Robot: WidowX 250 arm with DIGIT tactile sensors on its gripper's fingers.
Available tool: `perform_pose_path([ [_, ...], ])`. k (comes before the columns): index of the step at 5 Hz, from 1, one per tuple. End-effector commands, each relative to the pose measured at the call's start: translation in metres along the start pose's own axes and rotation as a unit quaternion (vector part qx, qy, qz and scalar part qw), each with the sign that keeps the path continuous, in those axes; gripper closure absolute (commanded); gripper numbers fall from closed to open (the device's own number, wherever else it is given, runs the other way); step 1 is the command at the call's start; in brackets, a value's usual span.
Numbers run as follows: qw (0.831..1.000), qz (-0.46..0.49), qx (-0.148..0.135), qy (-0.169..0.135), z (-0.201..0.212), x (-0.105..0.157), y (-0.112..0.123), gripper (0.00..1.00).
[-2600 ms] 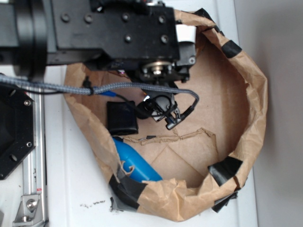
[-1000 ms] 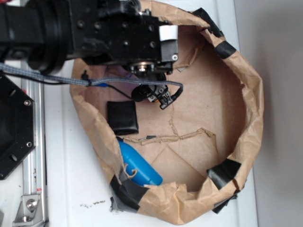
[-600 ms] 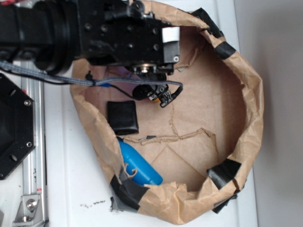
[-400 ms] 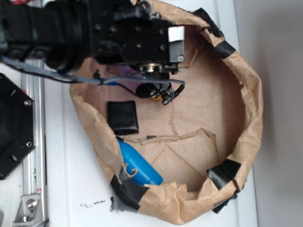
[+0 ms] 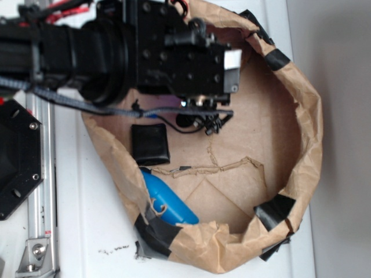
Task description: Grab the yellow duck.
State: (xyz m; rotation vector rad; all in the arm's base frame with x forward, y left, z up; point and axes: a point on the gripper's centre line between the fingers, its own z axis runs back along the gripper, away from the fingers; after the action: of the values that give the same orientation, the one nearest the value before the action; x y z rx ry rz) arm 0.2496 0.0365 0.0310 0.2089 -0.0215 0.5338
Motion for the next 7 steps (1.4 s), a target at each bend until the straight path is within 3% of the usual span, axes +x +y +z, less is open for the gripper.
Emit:
perform_pose_path([
  [1,0.999,-0.036,-0.024,-0.011,0.006,-0.015,-0.019,0.00],
  [2,0.997,-0.047,-0.054,-0.022,0.022,-0.016,-0.033,0.00],
  [4,0.997,-0.048,-0.056,-0.033,0.027,-0.010,-0.032,0.00],
  [5,0.997,-0.046,-0.054,-0.038,0.026,-0.007,-0.022,0.00],
  [7,0.995,-0.007,-0.080,-0.063,0.035,0.010,0.025,0.00],
])
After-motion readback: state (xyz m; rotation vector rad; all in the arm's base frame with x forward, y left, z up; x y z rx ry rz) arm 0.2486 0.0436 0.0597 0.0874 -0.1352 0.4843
